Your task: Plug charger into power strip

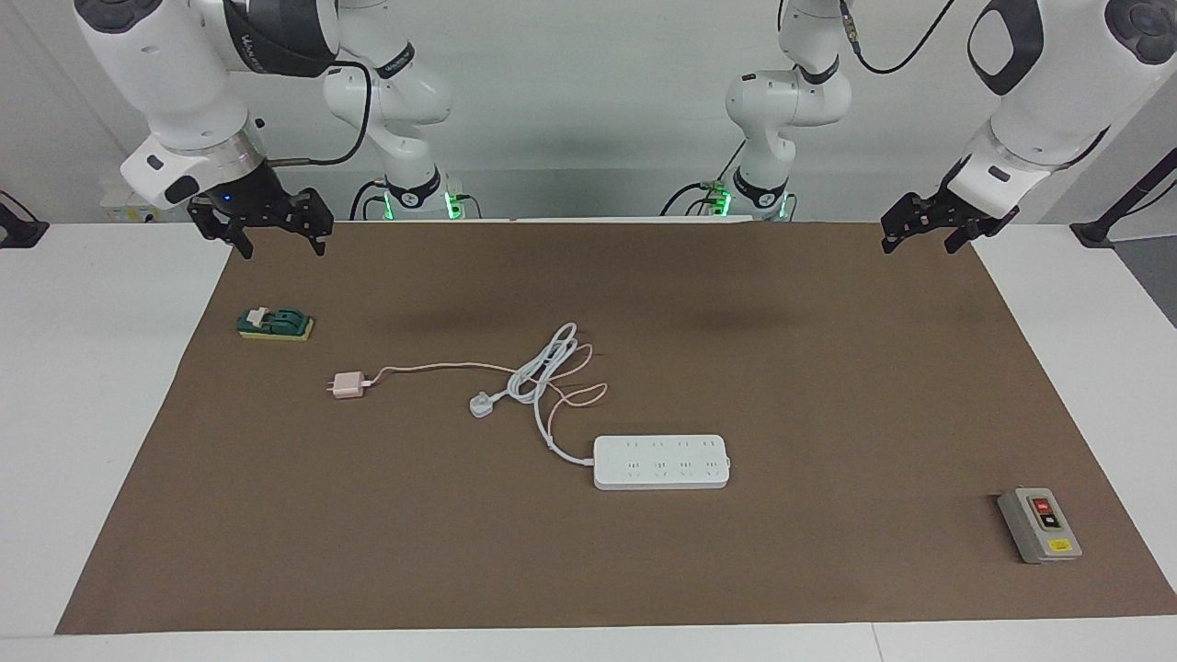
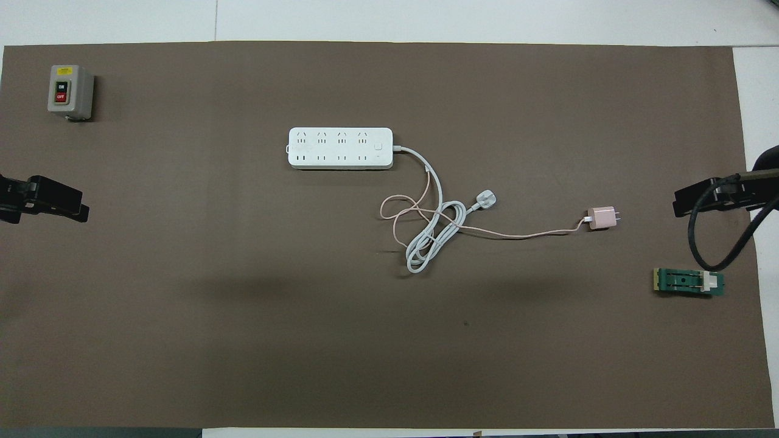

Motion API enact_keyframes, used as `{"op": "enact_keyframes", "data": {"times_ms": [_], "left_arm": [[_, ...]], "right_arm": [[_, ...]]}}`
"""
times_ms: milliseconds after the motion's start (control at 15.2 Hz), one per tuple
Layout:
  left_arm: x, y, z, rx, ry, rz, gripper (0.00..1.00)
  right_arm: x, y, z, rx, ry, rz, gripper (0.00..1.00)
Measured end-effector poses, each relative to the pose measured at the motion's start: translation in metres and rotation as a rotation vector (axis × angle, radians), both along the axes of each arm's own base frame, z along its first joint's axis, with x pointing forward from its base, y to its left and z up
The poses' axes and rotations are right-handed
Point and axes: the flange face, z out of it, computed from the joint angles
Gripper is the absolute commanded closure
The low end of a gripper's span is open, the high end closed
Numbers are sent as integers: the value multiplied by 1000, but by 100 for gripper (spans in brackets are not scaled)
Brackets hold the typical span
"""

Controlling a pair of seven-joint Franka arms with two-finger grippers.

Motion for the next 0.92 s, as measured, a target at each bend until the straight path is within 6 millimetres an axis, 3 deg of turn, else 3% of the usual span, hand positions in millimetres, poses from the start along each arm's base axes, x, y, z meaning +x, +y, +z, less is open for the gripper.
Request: {"op": "enact_keyframes", "data": {"times_ms": [921], "left_arm": [[0, 0, 0, 0, 0, 0, 0]], "right_arm": [[-8, 3, -2, 1, 54, 3, 0]]}}
